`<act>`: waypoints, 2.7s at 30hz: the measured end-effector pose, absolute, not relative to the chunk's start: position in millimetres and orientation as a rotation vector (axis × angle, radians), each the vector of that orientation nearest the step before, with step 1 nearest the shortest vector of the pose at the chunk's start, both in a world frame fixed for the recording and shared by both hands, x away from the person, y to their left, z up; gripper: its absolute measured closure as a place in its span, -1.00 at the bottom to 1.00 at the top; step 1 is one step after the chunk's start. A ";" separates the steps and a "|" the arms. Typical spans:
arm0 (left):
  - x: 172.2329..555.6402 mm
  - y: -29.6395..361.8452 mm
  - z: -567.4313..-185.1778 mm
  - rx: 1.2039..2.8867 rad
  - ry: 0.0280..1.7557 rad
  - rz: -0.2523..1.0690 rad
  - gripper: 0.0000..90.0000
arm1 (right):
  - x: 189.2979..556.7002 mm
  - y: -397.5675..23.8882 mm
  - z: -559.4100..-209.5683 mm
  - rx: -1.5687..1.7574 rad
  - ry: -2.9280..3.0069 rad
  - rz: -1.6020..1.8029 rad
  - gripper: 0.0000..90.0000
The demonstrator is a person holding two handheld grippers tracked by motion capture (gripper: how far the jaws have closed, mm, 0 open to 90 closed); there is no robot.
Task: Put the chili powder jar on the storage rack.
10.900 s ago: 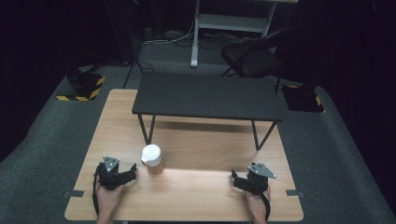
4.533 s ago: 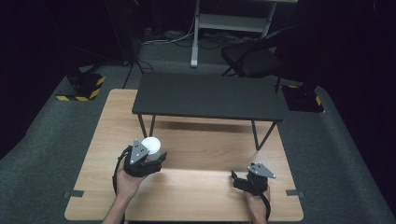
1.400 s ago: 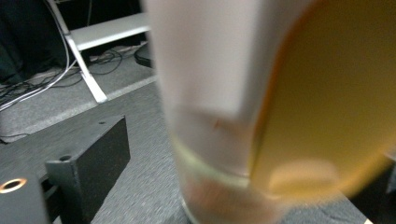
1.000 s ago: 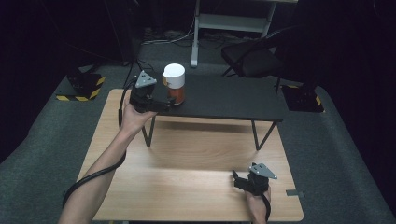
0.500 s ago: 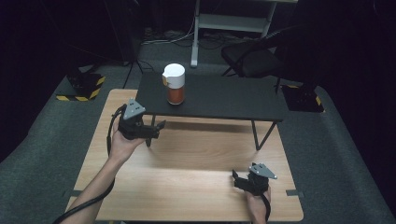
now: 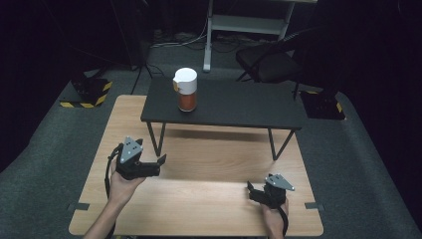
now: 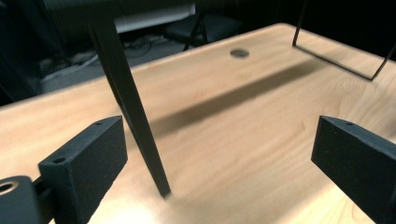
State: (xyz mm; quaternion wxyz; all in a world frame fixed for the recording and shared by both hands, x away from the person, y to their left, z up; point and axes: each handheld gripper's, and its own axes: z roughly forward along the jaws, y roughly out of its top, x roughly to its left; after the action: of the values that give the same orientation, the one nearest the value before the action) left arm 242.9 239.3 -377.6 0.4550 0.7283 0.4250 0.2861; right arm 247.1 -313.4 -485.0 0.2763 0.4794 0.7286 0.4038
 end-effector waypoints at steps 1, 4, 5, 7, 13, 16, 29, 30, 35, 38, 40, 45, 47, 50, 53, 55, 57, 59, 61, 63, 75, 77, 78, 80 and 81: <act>241.8 237.6 -382.6 1.804 1.060 0.702 -0.92 | 247.0 -313.4 -485.0 1.287 1.957 1.085 -0.82; 239.5 232.2 -398.0 1.825 1.098 0.687 -0.92 | 247.4 -313.4 -484.8 1.287 1.960 1.084 -0.81; 239.3 230.6 -403.3 1.831 1.112 0.679 -0.92 | 247.5 -313.3 -484.8 1.287 1.961 1.084 -0.82; 240.0 227.9 -413.6 1.841 1.143 0.660 -0.92 | 247.6 -313.3 -484.7 1.286 1.962 1.083 -0.82; 239.6 225.0 -441.0 1.826 1.232 0.587 -0.91 | 247.9 -313.3 -484.5 1.284 1.964 1.081 -0.81; 237.8 223.5 -450.1 1.818 1.256 0.574 -0.91 | 248.0 -313.2 -484.5 1.283 1.965 1.080 -0.81; 227.0 226.4 -478.6 1.718 1.347 0.543 -0.89 | 246.8 -313.5 -485.1 1.299 1.948 1.087 -0.81; 227.2 227.9 -478.9 1.714 1.346 0.535 -0.89 | 247.0 -313.5 -485.1 1.298 1.949 1.087 -0.81; 226.2 221.1 -480.5 1.703 1.368 0.563 -0.87 | 245.9 -315.3 -486.1 1.289 1.947 1.102 -0.81; 224.0 215.4 -481.8 1.697 1.371 0.580 -0.87 | 244.8 -316.7 -487.1 1.287 1.938 1.114 -0.81; 223.8 211.5 -481.3 1.718 1.368 0.591 -0.87 | 244.2 -316.6 -487.4 1.284 1.936 1.114 -0.81; 224.5 209.0 -480.6 1.757 1.345 0.593 -0.87 | 242.6 -315.7 -488.0 1.296 1.917 1.112 -0.82; 224.3 208.8 -481.0 1.762 1.336 0.595 -0.87 | 242.0 -315.4 -487.9 1.304 1.911 1.107 -0.82; 223.9 209.3 -481.2 1.762 1.331 0.595 -0.87 | 242.0 -315.4 -487.9 1.310 1.907 1.106 -0.82; 223.4 209.0 -481.5 1.758 1.332 0.597 -0.87 | 243.0 -314.8 -487.3 1.302 1.918 1.099 -0.82; 223.3 208.5 -481.6 1.758 1.333 0.599 -0.87 | 243.2 -314.8 -487.1 1.300 1.923 1.100 -0.81; 223.6 208.2 -481.6 1.762 1.332 0.601 -0.87 | 243.2 -315.1 -487.2 1.299 1.923 1.102 -0.81; 224.1 208.0 -481.3 1.770 1.328 0.601 -0.87 | 243.2 -315.1 -487.2 1.298 1.924 1.102 -0.81; 224.3 207.4 -481.2 1.773 1.327 0.601 -0.87 | 243.4 -315.0 -487.1 1.297 1.927 1.100 -0.81; 224.4 207.0 -481.2 1.772 1.330 0.600 -0.87 | 243.5 -314.8 -487.0 1.297 1.928 1.100 -0.82; 225.0 206.4 -481.0 1.782 1.324 0.600 -0.87 | 244.9 -314.1 -486.3 1.290 1.941 1.089 -0.81; 224.9 206.4 -481.0 1.781 1.325 0.600 -0.87 | 245.1 -313.9 -486.0 1.290 1.943 1.087 -0.81; 225.0 206.4 -481.0 1.782 1.324 0.599 -0.87 | 245.3 -313.8 -486.0 1.289 1.944 1.086 -0.81; 225.2 206.2 -481.0 1.783 1.324 0.598 -0.87 | 245.4 -313.7 -486.0 1.289 1.945 1.085 -0.81; 225.2 206.2 -480.9 1.785 1.323 0.598 -0.87 | 245.4 -313.7 -485.9 1.289 1.945 1.085 -0.81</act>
State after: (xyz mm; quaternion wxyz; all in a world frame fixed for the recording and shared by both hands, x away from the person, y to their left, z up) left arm 225.2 206.2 -480.9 0.4082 0.7082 0.5250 0.2372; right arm 245.4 -313.7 -485.9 0.2803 0.4810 0.7255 0.4046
